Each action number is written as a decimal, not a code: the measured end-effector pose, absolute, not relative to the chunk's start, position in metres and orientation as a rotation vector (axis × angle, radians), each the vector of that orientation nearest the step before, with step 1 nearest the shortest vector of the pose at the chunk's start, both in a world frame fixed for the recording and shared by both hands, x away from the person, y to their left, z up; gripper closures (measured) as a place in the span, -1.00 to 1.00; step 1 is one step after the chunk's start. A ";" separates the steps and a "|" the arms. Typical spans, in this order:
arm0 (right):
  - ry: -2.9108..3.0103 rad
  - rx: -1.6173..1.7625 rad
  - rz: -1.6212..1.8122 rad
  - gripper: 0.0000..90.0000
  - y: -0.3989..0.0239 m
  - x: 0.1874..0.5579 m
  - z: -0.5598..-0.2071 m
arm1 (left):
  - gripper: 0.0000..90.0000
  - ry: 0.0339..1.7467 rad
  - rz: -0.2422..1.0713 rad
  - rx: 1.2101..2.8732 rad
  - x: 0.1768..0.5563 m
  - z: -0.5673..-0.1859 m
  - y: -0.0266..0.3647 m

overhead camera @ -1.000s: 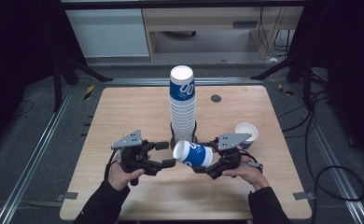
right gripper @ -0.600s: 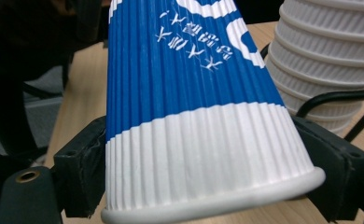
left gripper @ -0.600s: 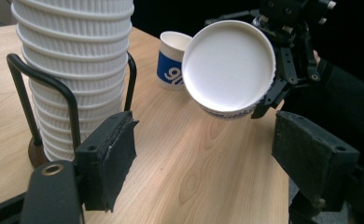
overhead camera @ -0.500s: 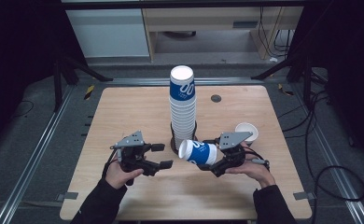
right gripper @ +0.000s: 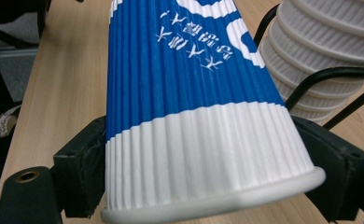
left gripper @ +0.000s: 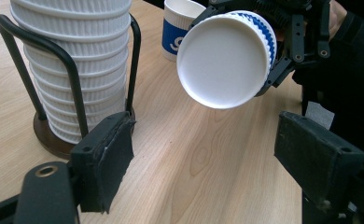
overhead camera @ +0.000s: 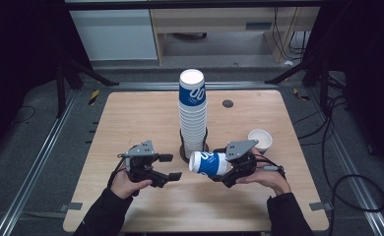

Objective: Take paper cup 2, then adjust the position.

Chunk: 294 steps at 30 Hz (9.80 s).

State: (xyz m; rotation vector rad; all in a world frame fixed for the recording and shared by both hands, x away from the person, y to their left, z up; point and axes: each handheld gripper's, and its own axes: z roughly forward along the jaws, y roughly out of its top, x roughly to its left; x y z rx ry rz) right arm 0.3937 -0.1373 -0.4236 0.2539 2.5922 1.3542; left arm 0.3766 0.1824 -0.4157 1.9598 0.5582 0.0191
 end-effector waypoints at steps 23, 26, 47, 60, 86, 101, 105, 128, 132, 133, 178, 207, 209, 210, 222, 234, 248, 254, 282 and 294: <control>2.668 0.101 1.194 -0.68 -0.106 0.384 -0.432 | -0.66 0.519 -0.011 2.025 0.369 -0.419 0.165; 2.668 0.084 1.190 -0.68 -0.103 0.383 -0.433 | -0.67 0.515 -0.019 2.035 0.369 -0.422 0.162; 2.658 0.010 1.220 -0.69 -0.088 0.378 -0.438 | -0.43 0.510 -0.068 2.049 0.371 -0.430 0.156; 2.648 0.051 1.249 -0.78 -0.089 0.381 -0.439 | -0.38 0.499 -0.046 2.026 0.372 -0.428 0.160; 2.526 0.422 1.638 -0.93 -0.137 0.392 -0.417 | -0.38 0.526 0.041 1.842 0.376 -0.412 0.189; 2.517 0.412 1.818 -0.90 -0.136 0.389 -0.422 | -0.38 0.475 0.003 1.852 0.370 -0.415 0.175; 2.524 0.411 1.830 -0.91 -0.134 0.389 -0.424 | -0.38 0.467 -0.009 1.847 0.370 -0.416 0.172; 2.574 0.340 1.914 -0.77 -0.121 0.391 -0.435 | -0.38 0.398 -0.059 1.843 0.367 -0.420 0.164; 2.581 0.333 1.918 -0.75 -0.120 0.392 -0.437 | -0.38 0.397 -0.066 1.846 0.367 -0.421 0.165; 2.582 0.335 1.922 -0.74 -0.121 0.392 -0.437 | -0.38 0.396 -0.069 1.844 0.368 -0.421 0.165; 2.589 0.336 1.736 -0.62 -0.147 0.397 -0.417 | -0.56 0.462 0.007 1.927 0.373 -0.418 0.178; 2.874 0.221 1.377 -0.62 -0.094 0.408 -0.411 | -0.57 0.444 0.069 2.113 0.370 -0.435 0.156; 2.894 0.205 1.376 -0.62 -0.092 0.407 -0.412 | -0.58 0.435 0.063 2.128 0.369 -0.437 0.154; 2.898 0.196 1.375 -0.62 -0.091 0.407 -0.413 | -0.58 0.430 0.061 2.135 0.369 -0.438 0.153; 2.911 0.165 1.382 -0.67 -0.087 0.405 -0.415 | -0.44 0.377 0.054 2.167 0.367 -0.443 0.148; 2.641 0.330 1.580 -0.83 -0.114 0.405 -0.403 | -0.41 0.455 0.084 2.098 0.375 -0.441 0.159; 2.452 0.613 1.698 -0.84 -0.154 0.390 -0.415 | -0.41 0.539 0.154 1.956 0.377 -0.434 0.167; 2.386 0.674 1.798 -0.83 -0.158 0.389 -0.419 | -0.41 0.547 0.167 1.926 0.374 -0.432 0.165; 2.420 0.649 1.995 -0.83 -0.120 0.394 -0.429 | -0.41 0.456 0.149 1.928 0.362 -0.438 0.140; 2.473 0.642 2.015 -0.75 -0.110 0.396 -0.434 | -0.42 0.442 0.148 1.933 0.361 -0.439 0.138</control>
